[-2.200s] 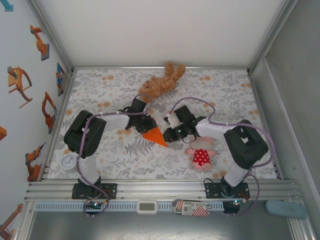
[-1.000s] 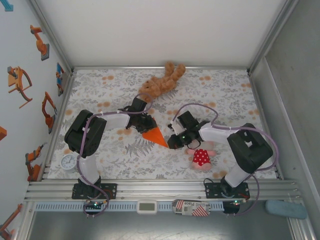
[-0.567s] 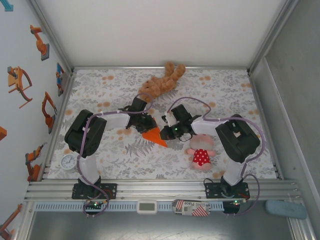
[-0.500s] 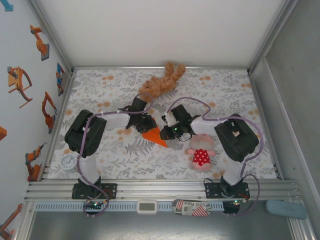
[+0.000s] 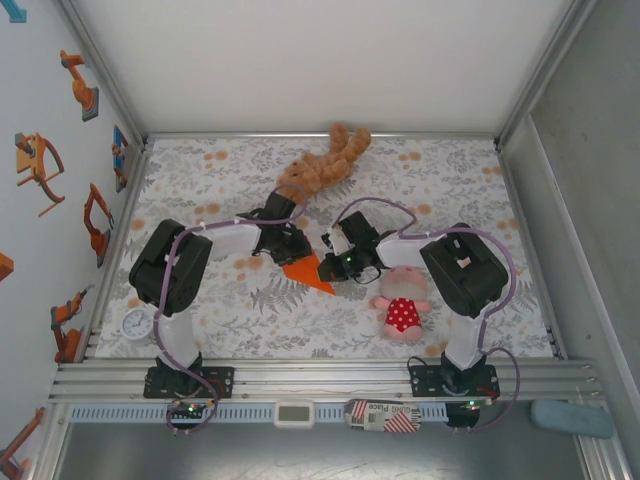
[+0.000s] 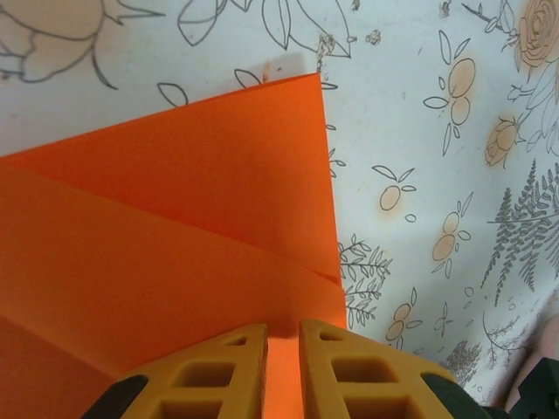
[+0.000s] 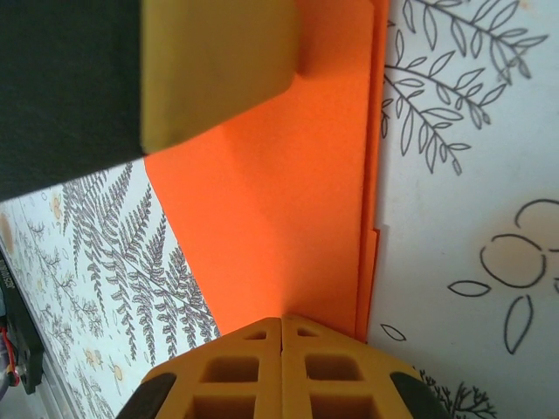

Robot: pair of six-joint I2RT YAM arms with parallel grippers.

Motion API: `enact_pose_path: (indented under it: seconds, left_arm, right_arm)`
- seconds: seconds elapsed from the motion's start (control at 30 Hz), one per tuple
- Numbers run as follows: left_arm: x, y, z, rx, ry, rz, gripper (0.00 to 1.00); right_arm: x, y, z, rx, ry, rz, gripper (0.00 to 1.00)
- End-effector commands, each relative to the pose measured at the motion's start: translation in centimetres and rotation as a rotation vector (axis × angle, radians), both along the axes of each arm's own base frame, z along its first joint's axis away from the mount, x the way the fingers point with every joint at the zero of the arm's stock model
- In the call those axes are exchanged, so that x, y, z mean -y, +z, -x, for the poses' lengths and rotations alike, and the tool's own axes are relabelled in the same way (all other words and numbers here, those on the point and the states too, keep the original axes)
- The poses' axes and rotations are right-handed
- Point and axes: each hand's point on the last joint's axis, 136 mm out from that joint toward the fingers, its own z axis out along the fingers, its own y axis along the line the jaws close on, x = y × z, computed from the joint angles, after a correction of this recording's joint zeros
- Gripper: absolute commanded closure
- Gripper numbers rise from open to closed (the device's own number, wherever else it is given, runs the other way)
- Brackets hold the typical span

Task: Fold a paper plane with a square sheet of paper (pick it up from the middle)
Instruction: Fourth fold the wing at the center of the table.

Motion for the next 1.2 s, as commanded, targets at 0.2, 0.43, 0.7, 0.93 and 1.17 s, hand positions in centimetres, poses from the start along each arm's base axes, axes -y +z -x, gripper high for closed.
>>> enact_pose_path:
  seconds: [0.2,0.43,0.7,0.93,1.17]
  left_arm:
    - [0.6,3.0,1.5,0.121,-0.042,0.124,0.86]
    - [1.9,0.6,2.7,0.084,-0.082,0.15,0.93]
    - [1.7,-1.1,2.9,0.067,-0.096,0.127,0.94]
    - [-0.3,-3.2,3.1,0.062,-0.1,0.05,0.93]
    - [-2.3,-3.5,1.3,0.092,-0.086,0.057,0.9]
  right_arm:
    - [2.7,-3.4,1.1,-0.045,-0.041,0.163,1.0]
    - [2.7,-3.6,1.2,-0.055,-0.042,0.169,1.0]
    - [3.1,-4.2,1.6,-0.07,-0.043,0.188,1.0]
    - [4.7,-5.3,2.2,-0.087,-0.045,0.277,1.0]
    - [7.0,-6.5,3.2,-0.112,-0.049,0.393,1.0]
